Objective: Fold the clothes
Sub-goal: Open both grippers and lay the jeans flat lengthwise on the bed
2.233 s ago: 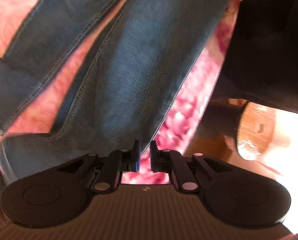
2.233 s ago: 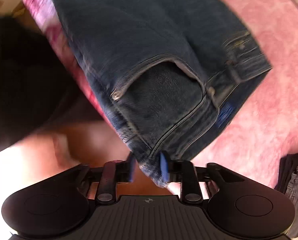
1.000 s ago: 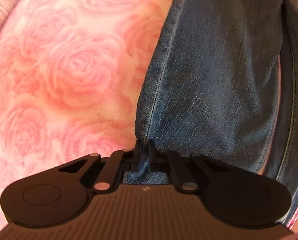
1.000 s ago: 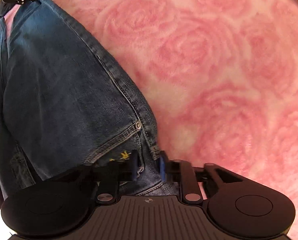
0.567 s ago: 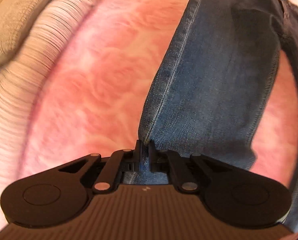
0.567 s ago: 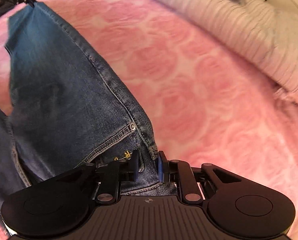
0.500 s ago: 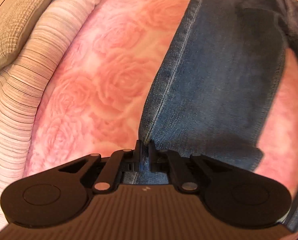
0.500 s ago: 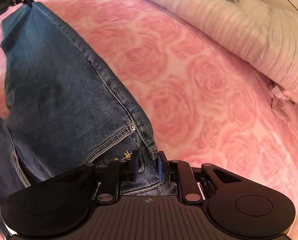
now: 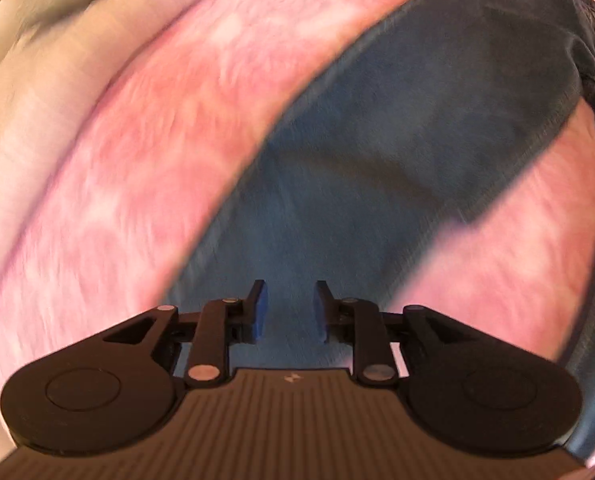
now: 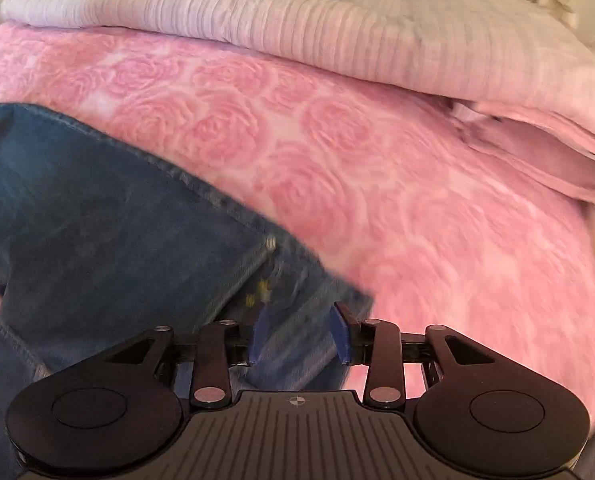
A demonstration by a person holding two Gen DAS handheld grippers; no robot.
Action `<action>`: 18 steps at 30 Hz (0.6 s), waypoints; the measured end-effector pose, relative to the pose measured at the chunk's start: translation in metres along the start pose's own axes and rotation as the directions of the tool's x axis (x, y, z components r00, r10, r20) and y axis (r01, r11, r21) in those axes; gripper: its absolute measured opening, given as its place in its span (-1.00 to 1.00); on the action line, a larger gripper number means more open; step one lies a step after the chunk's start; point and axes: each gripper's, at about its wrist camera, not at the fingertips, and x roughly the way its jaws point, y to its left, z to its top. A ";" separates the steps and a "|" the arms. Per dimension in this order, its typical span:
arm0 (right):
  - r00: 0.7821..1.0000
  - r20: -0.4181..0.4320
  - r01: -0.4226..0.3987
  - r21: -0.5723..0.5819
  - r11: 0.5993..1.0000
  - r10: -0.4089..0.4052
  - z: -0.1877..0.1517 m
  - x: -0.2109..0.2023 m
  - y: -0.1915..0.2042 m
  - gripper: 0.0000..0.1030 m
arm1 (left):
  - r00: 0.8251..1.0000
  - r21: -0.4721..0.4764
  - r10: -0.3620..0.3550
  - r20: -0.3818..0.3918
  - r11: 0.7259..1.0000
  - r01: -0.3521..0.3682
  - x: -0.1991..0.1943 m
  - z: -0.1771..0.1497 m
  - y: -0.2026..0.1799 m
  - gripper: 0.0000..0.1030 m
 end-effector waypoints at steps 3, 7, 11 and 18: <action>0.998 -0.002 -0.069 0.067 0.995 0.069 -0.024 -0.019 0.015 -0.24 | 0.996 -0.071 0.021 -0.087 0.997 -0.027 -0.005 -0.051 0.000 -0.41; 0.987 -0.012 -0.157 0.048 0.986 0.158 -0.038 -0.037 0.075 -0.20 | 0.982 -0.092 0.114 -0.149 0.987 -0.129 -0.005 -0.106 0.008 -0.30; 0.969 -0.011 -0.245 0.026 0.969 0.245 -0.034 -0.049 0.152 -0.18 | 0.960 0.125 0.252 -0.118 0.963 -0.238 0.011 -0.140 -0.001 -0.13; 0.968 -0.018 -0.249 0.019 0.968 0.250 -0.007 -0.038 0.272 -0.15 | 0.956 0.413 0.283 0.078 0.864 -0.289 0.063 -0.177 0.005 -0.32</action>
